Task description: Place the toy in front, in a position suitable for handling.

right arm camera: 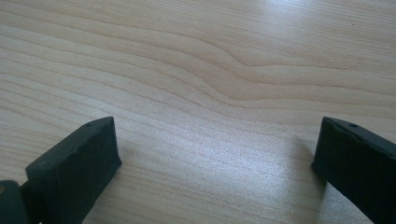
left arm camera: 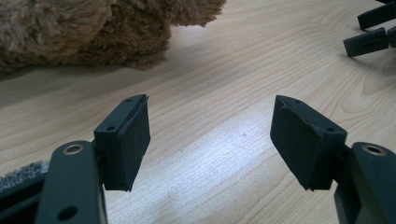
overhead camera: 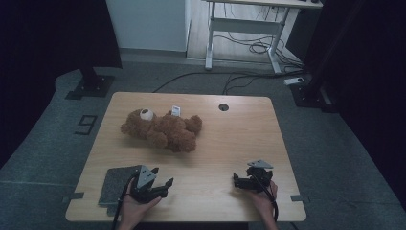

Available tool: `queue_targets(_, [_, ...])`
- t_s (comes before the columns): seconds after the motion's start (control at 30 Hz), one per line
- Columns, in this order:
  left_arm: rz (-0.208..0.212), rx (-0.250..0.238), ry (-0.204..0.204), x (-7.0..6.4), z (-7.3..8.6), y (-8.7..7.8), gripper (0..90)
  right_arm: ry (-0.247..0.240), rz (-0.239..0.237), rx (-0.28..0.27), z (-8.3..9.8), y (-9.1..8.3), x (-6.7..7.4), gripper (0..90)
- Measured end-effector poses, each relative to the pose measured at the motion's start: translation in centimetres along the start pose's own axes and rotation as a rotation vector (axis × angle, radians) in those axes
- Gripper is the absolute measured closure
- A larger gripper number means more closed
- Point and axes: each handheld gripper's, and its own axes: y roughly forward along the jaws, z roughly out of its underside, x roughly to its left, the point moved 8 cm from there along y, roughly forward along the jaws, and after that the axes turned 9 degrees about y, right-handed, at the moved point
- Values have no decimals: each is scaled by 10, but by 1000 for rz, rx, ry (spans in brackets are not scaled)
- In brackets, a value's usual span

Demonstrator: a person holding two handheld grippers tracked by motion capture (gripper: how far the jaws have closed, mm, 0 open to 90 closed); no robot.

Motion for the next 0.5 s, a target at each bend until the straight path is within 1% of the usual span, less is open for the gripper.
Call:
queue_targets(0.13, [-6, -6, -6, 1, -1, -3, 287, 5, 4, -3, 0, 0, 0, 9])
queue_targets(0.17, [-8, -11, -8, 2, -3, -5, 287, 14, 14, -13, 0, -1, -2, 41])
queue_targets(0.23, [-8, -17, -12, 3, -6, -7, 288, 25, 22, -26, -1, -3, -3, 80])
queue_targets(0.3, [-5, -20, -19, 3, -8, -9, 289, 35, 21, -32, 0, -4, -3, 85])
queue_targets(0.33, [-2, -25, -31, 3, -10, -11, 295, 49, 2, -45, -1, -7, -2, 91])
queue_targets(0.37, [13, -36, -41, 3, -16, -14, 296, 51, -9, -53, -2, -9, -1, 95])
queue_targets(0.4, [16, -41, -38, 3, -19, -15, 296, 46, -18, -64, -4, -11, 0, 99])
queue_targets(0.43, [16, -41, -38, 3, -19, -15, 296, 46, -18, -64, -4, -11, 0, 99])
queue_targets(0.47, [14, -50, -33, 3, -23, -17, 296, 47, -52, -77, -7, -15, 4, 106])
queue_targets(0.5, [11, -60, -30, 4, -28, -18, 296, 49, -70, -85, -10, -16, 6, 108])
